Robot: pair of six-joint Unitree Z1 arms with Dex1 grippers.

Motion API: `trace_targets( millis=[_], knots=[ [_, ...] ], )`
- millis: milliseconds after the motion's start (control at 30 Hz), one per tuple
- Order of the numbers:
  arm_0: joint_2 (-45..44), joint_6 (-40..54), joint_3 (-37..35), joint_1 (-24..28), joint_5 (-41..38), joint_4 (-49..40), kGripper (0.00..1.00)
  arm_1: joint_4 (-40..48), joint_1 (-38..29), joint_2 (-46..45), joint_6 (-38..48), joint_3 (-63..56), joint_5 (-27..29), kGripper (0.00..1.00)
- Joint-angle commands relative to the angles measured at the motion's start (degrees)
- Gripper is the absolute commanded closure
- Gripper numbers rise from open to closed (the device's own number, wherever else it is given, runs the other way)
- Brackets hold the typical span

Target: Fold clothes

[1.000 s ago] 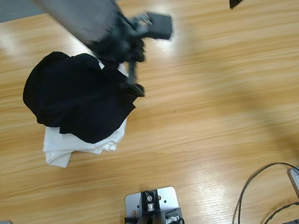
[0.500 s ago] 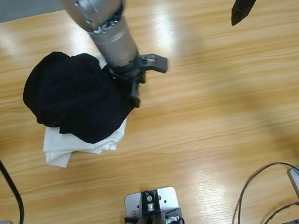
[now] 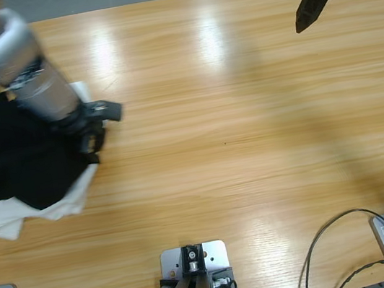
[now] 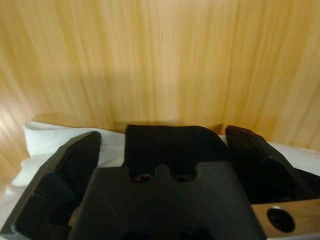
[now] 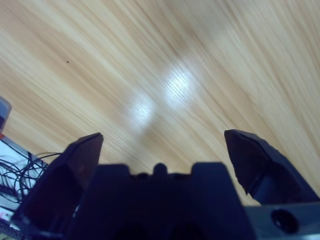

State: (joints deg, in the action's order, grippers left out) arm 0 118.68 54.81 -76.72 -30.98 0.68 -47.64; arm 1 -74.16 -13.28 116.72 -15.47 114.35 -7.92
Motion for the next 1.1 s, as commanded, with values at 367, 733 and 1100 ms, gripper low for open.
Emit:
trace_targets(
  millis=[367, 733, 1100],
  knots=[
    [-13.15, 1.08, 18.27, 27.17, 3.03, 8.47, 0.036, 1.03, -2.27, 1.4, 2.99, -1.25, -1.13, 0.0],
    [-23.53, -21.54, 9.48, 28.17, -7.05, 8.17, 0.036, -0.5, -2.27, -12.85, 11.34, -5.02, 8.55, 0.0],
    [-42.98, -56.87, 13.03, 28.95, -11.11, 13.89, 0.036, 35.38, -7.02, -41.29, 25.67, -44.18, 11.91, 0.004]
  ],
)
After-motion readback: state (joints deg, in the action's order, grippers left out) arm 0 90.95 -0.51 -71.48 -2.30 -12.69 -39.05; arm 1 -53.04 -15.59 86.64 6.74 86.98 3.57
